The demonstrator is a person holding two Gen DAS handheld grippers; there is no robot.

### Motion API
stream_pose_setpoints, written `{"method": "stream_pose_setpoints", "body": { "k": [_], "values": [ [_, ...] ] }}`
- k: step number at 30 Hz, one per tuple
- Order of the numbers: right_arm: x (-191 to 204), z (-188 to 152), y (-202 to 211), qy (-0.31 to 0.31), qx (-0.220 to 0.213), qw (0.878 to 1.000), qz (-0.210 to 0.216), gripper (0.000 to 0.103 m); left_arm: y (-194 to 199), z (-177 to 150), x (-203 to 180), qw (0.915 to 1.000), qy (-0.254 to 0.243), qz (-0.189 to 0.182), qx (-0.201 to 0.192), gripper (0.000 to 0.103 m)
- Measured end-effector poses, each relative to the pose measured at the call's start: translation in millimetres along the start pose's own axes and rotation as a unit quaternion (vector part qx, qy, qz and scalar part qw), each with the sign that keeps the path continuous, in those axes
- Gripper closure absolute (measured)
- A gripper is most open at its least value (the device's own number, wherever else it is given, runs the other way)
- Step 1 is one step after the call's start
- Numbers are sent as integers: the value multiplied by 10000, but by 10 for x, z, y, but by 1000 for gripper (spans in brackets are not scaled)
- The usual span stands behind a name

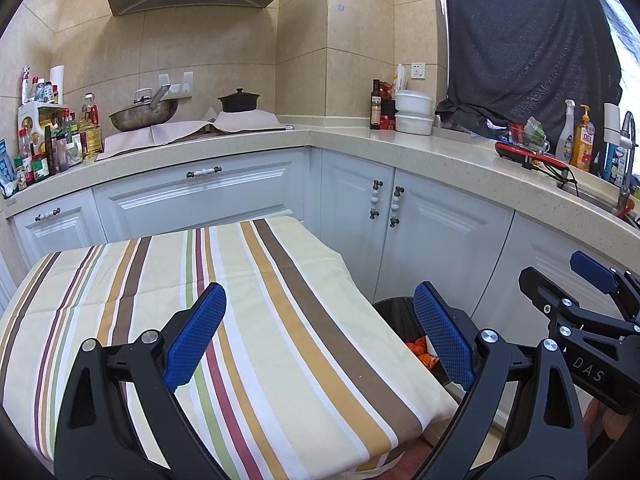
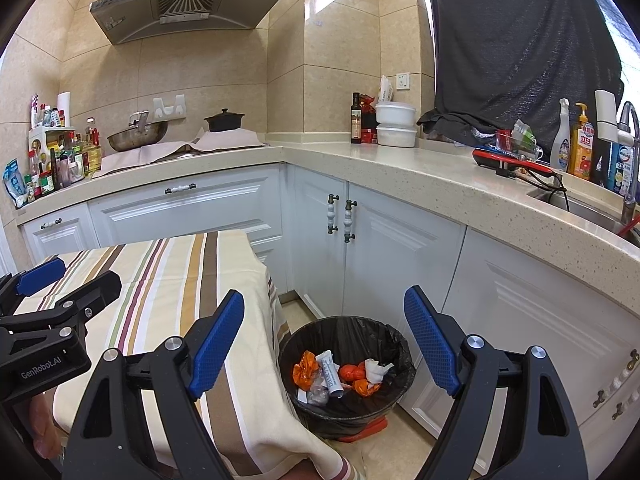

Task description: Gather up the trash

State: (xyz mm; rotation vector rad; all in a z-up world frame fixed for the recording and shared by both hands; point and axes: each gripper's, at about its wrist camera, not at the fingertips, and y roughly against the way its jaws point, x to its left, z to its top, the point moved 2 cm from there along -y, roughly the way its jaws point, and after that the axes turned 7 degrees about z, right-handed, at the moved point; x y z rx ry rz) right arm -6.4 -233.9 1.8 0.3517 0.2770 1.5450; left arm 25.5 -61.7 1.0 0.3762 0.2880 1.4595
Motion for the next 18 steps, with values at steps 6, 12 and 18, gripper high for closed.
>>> {"method": "stream_pose_setpoints", "body": {
  "k": [6,12,18],
  "values": [
    [-3,0,-1,0,1,10000,-1,23,-5,0,-3,10000,-6,-6,9,10],
    [-7,3,-2,6,-2,10000,-2,23,2,-15,-4,10000,-11,11,38,10],
    [-10,1,-3,4,0,10000,3,23,44,-16,-7,10000,-35,33,-28,6]
  ]
}}
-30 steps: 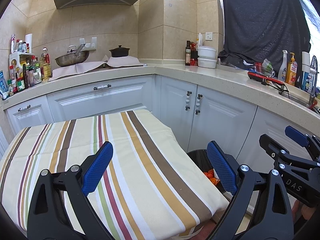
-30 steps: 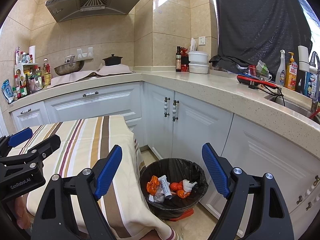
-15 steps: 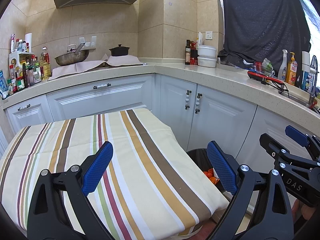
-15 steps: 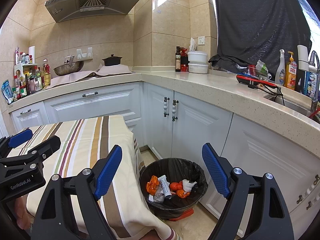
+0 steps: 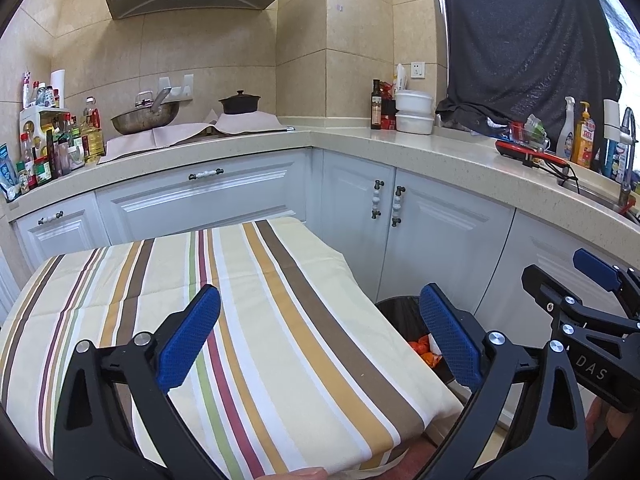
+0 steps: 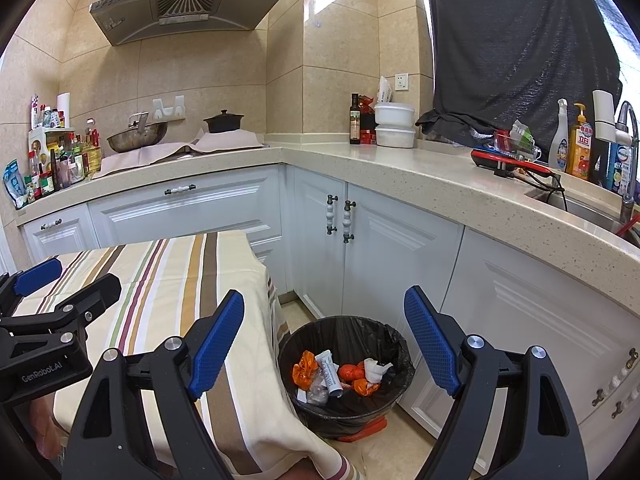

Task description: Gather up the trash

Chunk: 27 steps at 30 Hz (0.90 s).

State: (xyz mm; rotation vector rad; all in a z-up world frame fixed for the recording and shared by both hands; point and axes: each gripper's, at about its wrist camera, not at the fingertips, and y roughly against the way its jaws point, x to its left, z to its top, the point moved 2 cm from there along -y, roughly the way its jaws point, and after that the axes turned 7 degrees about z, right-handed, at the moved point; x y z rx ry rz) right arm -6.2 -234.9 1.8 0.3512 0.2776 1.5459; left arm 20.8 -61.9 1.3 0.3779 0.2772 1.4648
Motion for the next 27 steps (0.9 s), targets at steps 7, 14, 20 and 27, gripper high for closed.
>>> {"method": "stream_pose_setpoints", "body": {
  "k": [7,14,20,27],
  "values": [
    [3,-4,-2,0,6,10000,1,23,21,13,37,10000,10,-28,-45,5],
    [-9,-10,8,0,7,10000,-3,23,10,22,-3,10000,-45,-80,-20,5],
    [-5,-11,5,-3,12,10000,-5,23,4,54,-25,9999,-70,-87,-14,5],
    [-4,-50,-21,-8,69,10000,24,23,-128,29,46,9997,-6,-19,250,5]
  ]
}}
